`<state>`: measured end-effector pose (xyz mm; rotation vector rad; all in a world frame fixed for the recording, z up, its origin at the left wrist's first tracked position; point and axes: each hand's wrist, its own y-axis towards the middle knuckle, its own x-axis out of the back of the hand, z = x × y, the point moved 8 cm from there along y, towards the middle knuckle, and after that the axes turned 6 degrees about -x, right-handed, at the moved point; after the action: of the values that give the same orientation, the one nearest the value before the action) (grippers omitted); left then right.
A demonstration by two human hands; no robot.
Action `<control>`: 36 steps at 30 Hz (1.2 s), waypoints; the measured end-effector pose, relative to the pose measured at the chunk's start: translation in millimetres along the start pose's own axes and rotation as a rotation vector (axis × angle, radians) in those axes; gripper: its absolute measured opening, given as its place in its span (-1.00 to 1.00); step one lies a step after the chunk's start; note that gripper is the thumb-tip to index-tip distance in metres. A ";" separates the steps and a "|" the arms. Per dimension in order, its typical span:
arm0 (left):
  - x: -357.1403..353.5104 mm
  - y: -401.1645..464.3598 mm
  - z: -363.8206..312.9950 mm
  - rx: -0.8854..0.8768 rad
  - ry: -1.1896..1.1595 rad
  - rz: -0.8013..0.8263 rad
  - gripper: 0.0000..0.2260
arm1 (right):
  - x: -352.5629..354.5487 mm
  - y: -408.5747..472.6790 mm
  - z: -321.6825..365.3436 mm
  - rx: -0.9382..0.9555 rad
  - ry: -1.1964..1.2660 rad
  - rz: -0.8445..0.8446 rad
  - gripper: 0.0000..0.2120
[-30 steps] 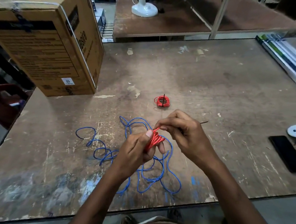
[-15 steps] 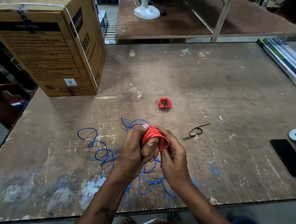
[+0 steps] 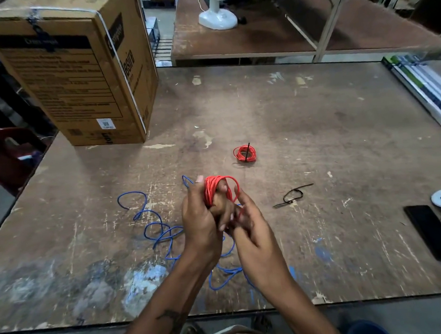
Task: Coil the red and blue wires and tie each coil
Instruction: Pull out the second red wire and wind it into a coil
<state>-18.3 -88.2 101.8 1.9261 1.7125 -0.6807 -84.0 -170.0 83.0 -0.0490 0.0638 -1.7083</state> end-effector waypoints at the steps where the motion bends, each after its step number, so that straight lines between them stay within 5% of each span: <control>1: -0.7 0.6 0.3 -0.003 -0.020 -0.007 -0.54 | 0.1 -3.2 0.5 -0.002 -0.001 0.026 -0.29; 6: -1.6 -0.6 -1.6 0.022 -0.152 -0.097 -0.50 | 6.1 -13.9 11.7 0.117 -0.220 0.041 -0.40; 14: 3.1 -5.1 17.3 0.104 -0.399 -0.156 -0.63 | 32.2 -33.2 39.5 0.434 -0.466 -0.462 -0.81; 24: 6.2 -8.6 22.3 0.100 -0.404 -0.227 -0.74 | 39.6 -26.9 31.2 0.297 -0.194 -0.416 -0.71; 36: -2.3 -22.3 23.9 0.047 -0.164 -0.197 -0.84 | 27.8 -33.0 52.3 0.621 -0.757 -0.468 -0.86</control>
<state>-41.9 -102.8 84.5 1.6941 1.8105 -0.9313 -116.8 -193.8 137.3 -0.2574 -1.1070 -1.9948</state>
